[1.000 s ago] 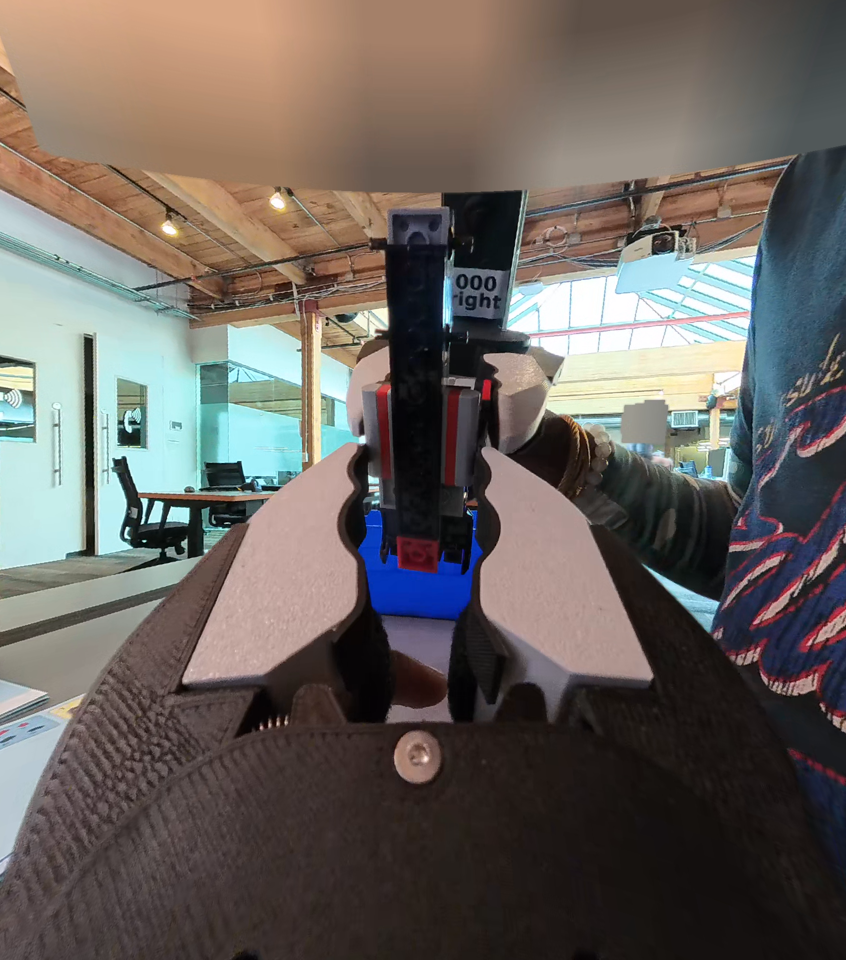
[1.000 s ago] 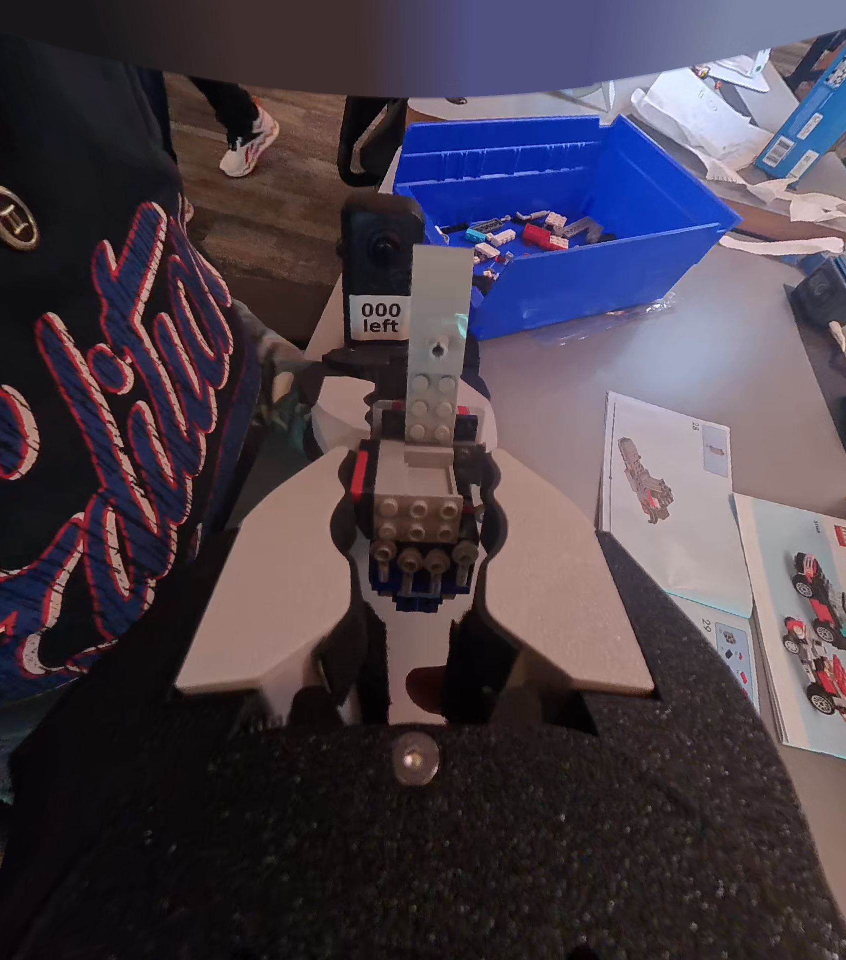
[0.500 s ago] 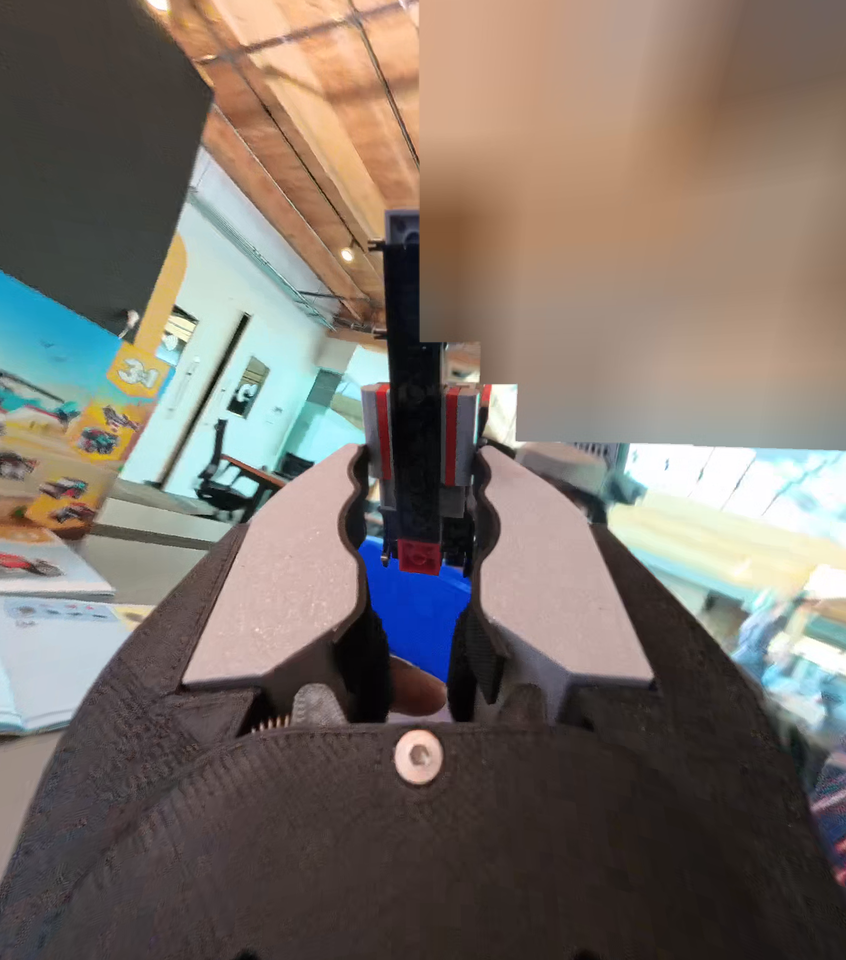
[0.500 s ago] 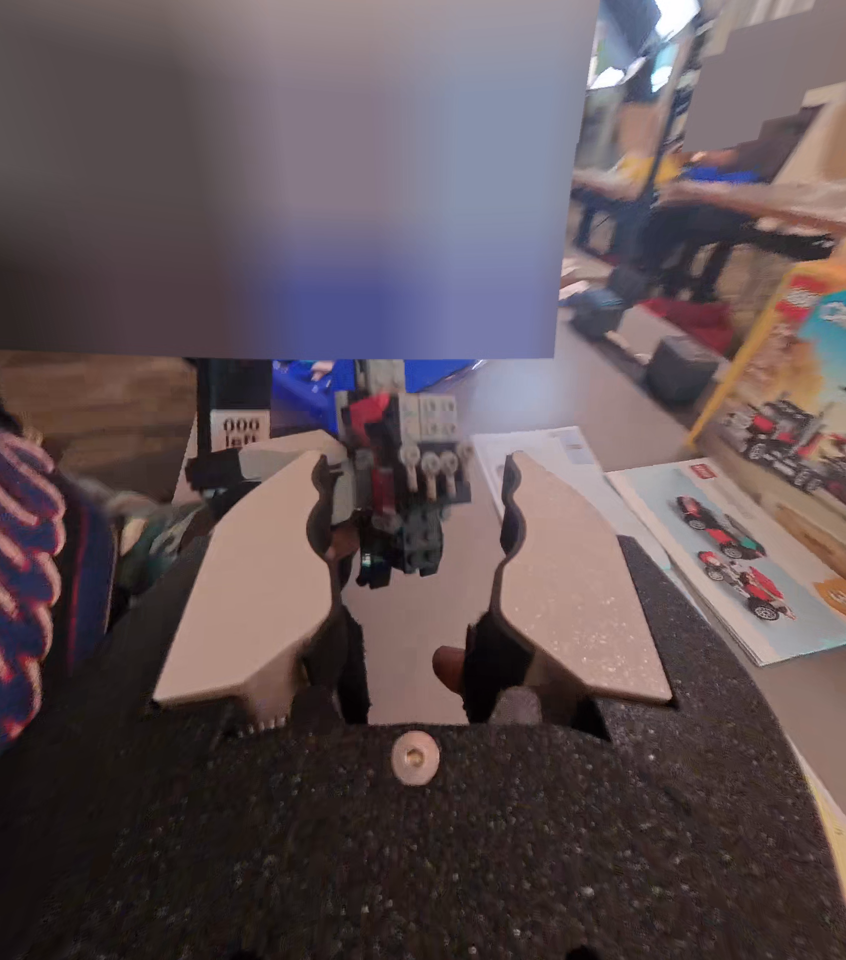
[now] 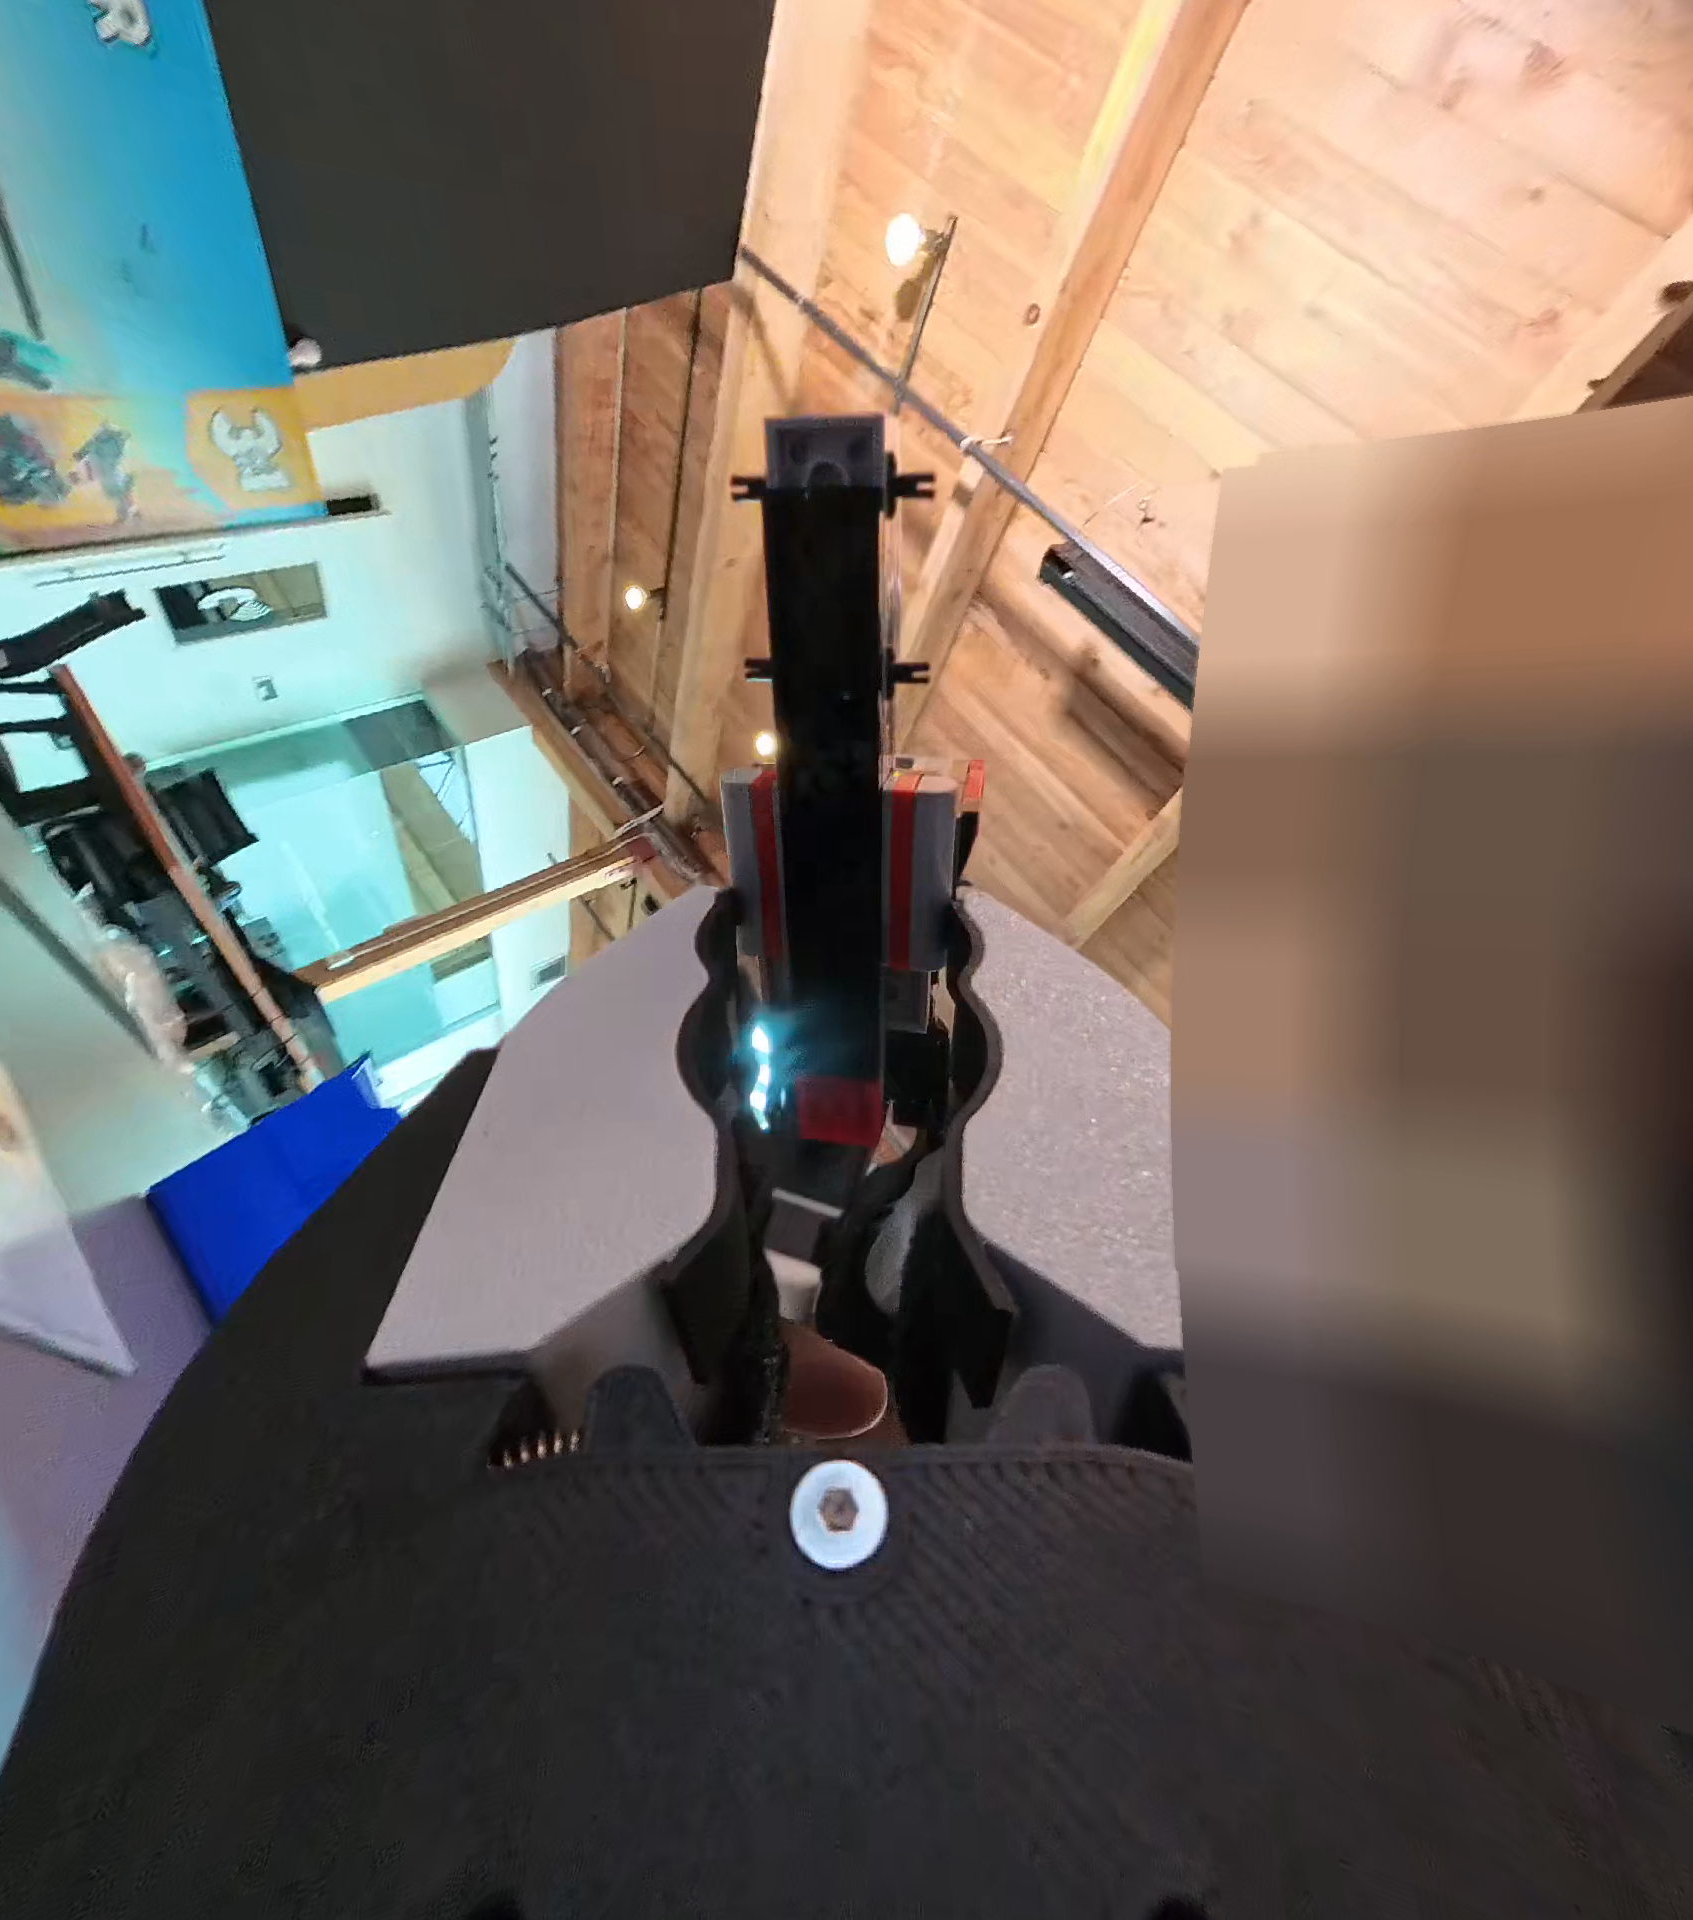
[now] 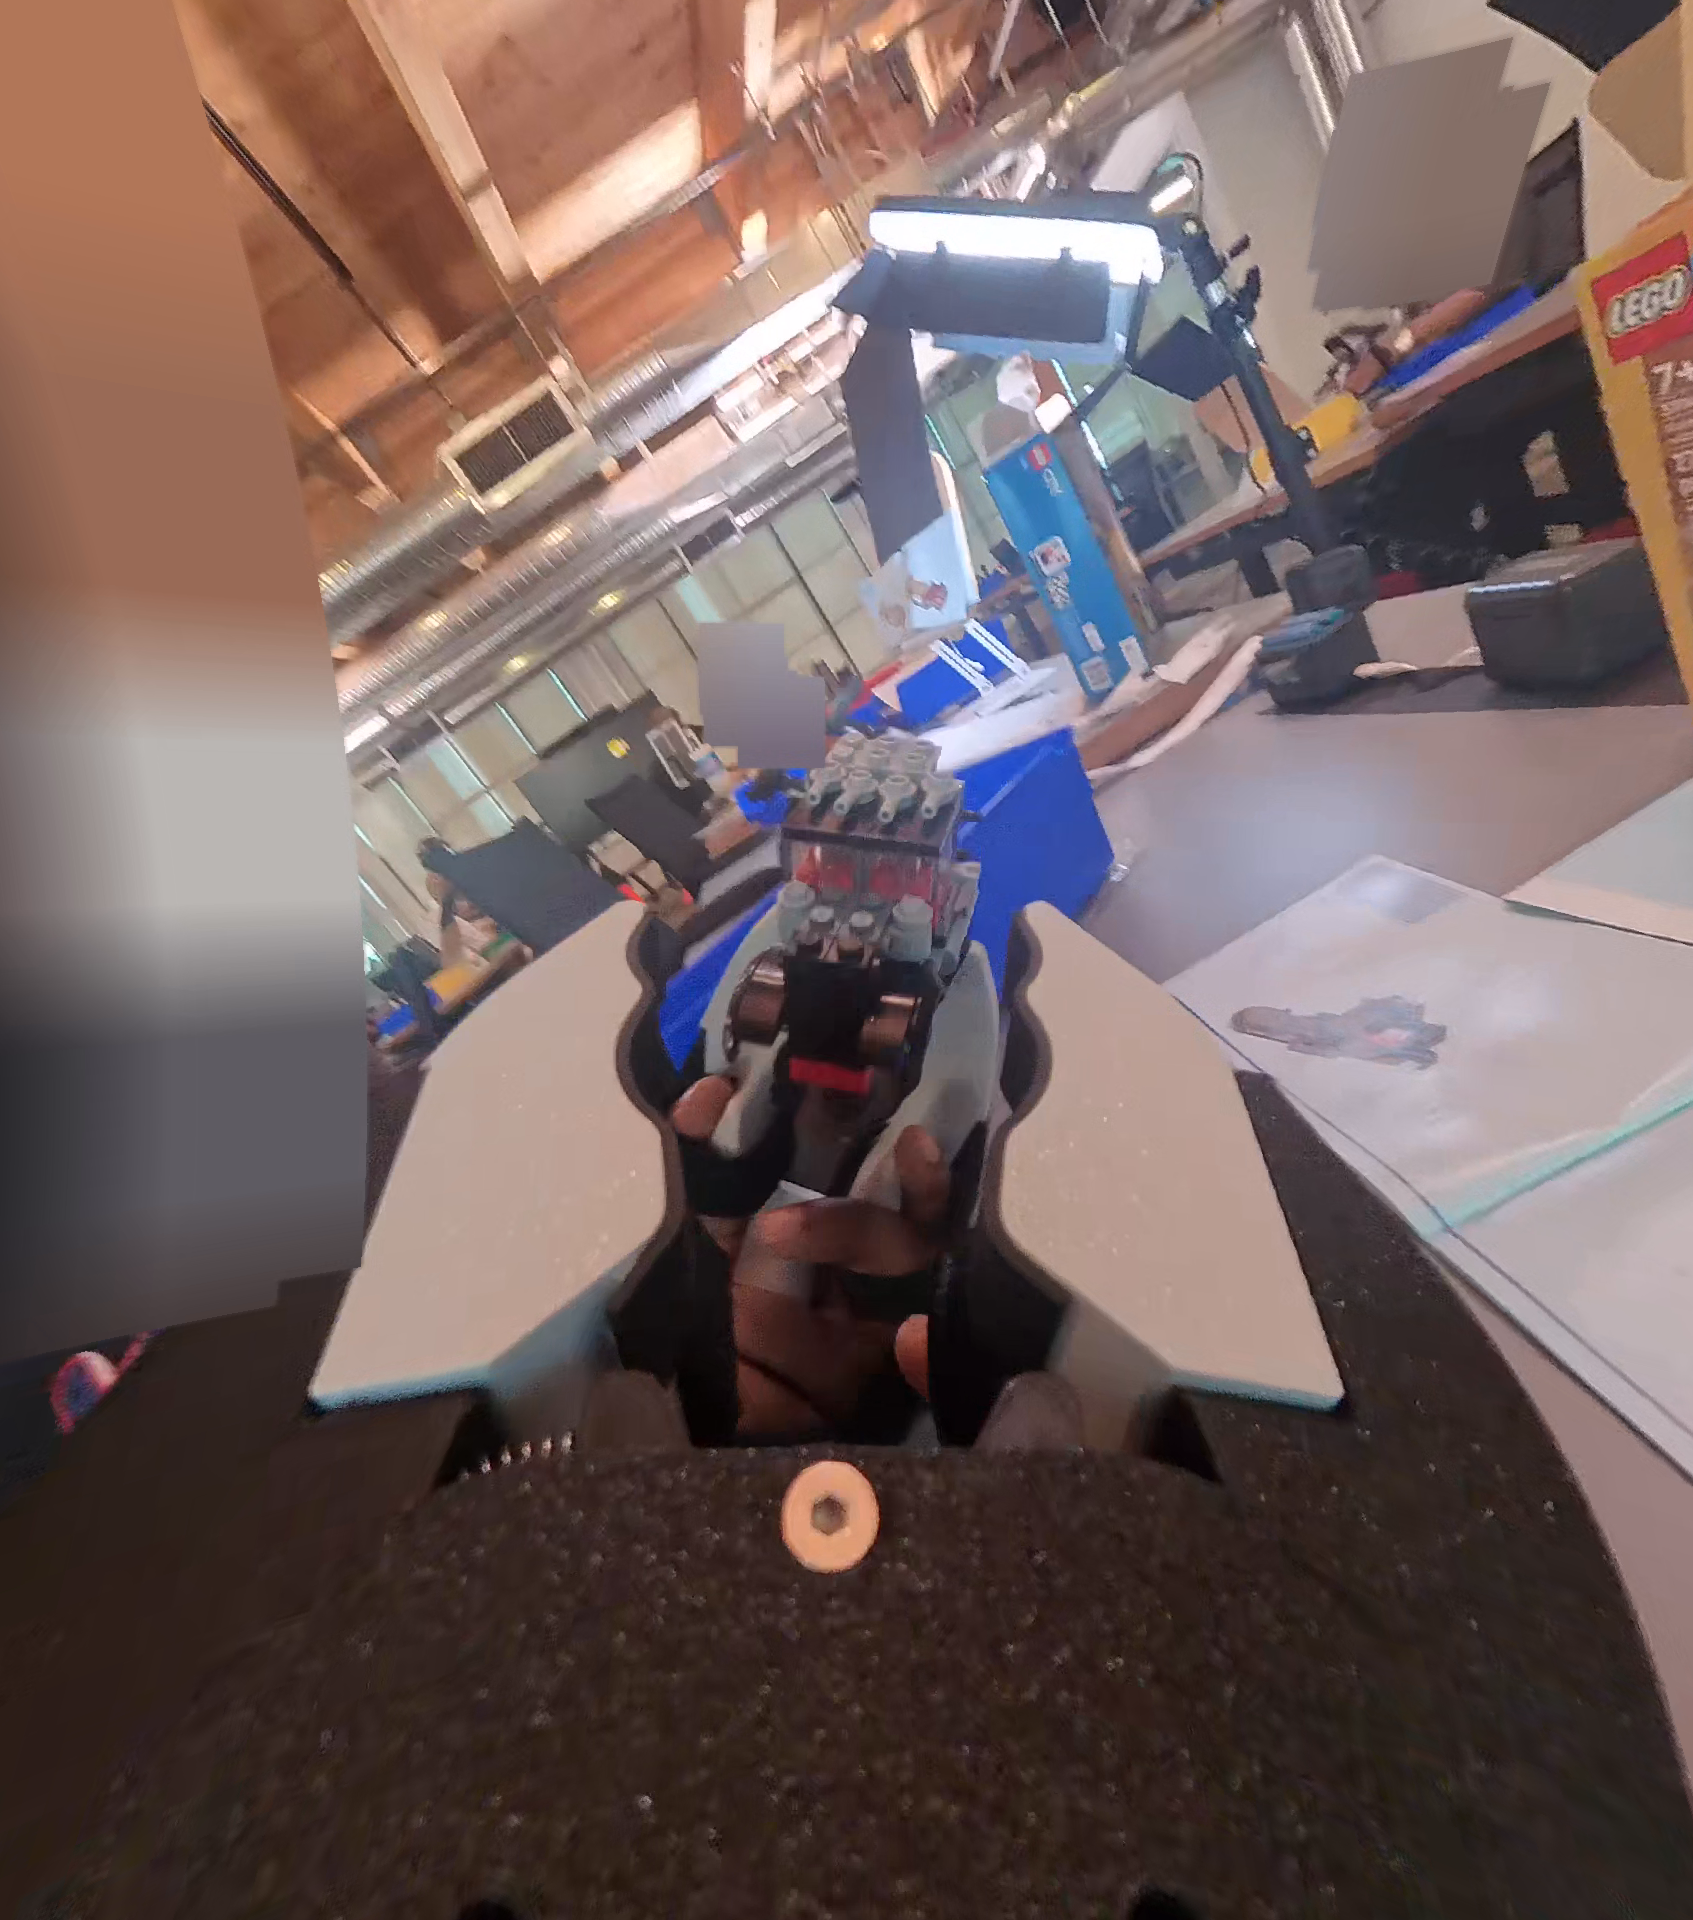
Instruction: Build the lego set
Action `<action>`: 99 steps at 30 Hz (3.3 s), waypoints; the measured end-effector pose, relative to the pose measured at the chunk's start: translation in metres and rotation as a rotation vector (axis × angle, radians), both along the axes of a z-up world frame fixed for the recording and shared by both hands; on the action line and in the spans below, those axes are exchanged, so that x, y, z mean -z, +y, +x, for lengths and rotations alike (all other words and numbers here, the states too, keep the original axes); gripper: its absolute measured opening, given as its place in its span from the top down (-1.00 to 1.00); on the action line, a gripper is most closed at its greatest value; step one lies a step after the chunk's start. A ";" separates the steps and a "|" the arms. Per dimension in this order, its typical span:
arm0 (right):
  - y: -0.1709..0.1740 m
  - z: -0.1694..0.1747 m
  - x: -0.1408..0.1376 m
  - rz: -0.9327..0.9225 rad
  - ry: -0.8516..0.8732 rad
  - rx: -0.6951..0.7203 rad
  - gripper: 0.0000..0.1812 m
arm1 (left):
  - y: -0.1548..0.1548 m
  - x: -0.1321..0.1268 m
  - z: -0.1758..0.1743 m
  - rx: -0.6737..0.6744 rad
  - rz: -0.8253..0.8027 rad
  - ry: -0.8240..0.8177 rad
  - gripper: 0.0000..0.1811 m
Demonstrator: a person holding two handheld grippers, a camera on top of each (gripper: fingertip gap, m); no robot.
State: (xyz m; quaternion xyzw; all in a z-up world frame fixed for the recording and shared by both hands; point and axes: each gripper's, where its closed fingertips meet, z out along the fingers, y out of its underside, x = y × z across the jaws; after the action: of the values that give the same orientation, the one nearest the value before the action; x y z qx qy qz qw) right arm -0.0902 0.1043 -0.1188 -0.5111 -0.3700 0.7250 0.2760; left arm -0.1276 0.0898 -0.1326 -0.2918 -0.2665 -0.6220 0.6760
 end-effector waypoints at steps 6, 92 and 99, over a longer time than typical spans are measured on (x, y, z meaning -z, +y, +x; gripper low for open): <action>0.011 -0.010 0.023 0.032 -0.145 -0.035 0.45 | 0.011 0.016 0.016 0.005 -0.122 0.111 0.58; 0.117 0.029 0.176 0.394 -0.922 0.174 -0.42 | 0.110 0.170 -0.038 0.290 -0.776 1.933 1.00; 0.128 0.026 0.175 0.410 -0.864 0.197 -0.30 | 0.109 0.168 -0.042 0.232 -0.774 1.960 0.90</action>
State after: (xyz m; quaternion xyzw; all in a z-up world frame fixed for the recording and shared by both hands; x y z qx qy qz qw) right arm -0.0642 0.2321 -0.2943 -0.7329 -0.5359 0.3291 0.2594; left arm -0.1694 0.1988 -0.3006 -0.8851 0.2446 -0.0485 0.3930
